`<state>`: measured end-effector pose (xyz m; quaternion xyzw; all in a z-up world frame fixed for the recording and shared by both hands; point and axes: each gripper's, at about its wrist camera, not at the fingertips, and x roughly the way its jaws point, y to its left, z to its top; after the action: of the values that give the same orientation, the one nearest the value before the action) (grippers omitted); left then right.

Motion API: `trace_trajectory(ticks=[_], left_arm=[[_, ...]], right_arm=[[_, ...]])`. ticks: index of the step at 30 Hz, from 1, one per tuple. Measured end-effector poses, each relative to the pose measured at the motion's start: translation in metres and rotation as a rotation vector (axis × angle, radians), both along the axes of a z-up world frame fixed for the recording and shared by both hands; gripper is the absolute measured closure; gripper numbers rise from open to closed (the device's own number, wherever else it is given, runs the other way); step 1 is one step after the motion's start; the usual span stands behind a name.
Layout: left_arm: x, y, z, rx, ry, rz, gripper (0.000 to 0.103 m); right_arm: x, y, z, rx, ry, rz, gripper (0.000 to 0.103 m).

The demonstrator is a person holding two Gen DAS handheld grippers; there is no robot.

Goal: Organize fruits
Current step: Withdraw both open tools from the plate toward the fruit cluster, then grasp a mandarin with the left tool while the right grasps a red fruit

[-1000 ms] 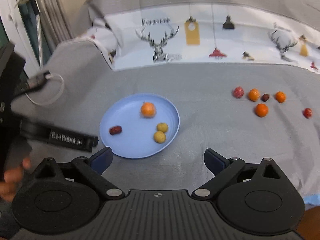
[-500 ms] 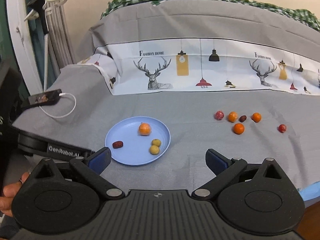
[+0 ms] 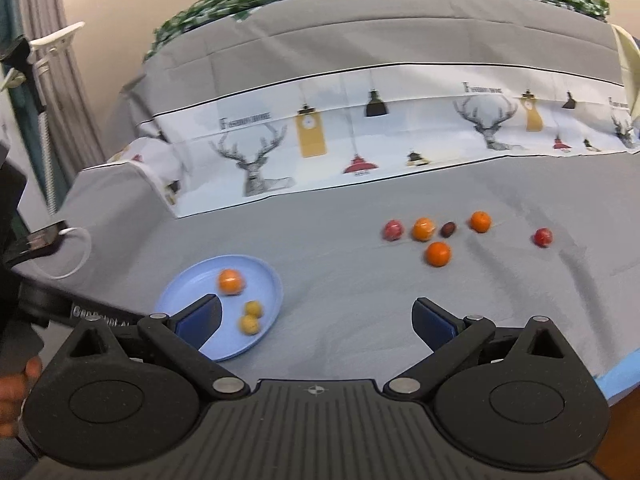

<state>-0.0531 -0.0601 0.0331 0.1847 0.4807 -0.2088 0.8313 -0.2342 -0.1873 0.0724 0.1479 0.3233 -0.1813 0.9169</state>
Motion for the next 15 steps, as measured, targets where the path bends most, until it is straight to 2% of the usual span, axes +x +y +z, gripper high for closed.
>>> trace_trajectory(ticks=[5, 9, 15], left_arm=[[0.021, -0.066, -0.014, -0.025, 0.002, -0.092, 0.0], [0.037, -0.118, -0.034, -0.013, -0.011, -0.144, 0.0], [0.045, -0.183, -0.063, -0.033, 0.025, -0.188, 0.0]], right_arm=[[0.003, -0.061, -0.022, 0.049, 0.031, -0.157, 0.002], [0.012, -0.104, -0.043, 0.025, 0.047, -0.238, 0.002], [0.024, -0.177, -0.067, 0.004, 0.057, -0.372, 0.002]])
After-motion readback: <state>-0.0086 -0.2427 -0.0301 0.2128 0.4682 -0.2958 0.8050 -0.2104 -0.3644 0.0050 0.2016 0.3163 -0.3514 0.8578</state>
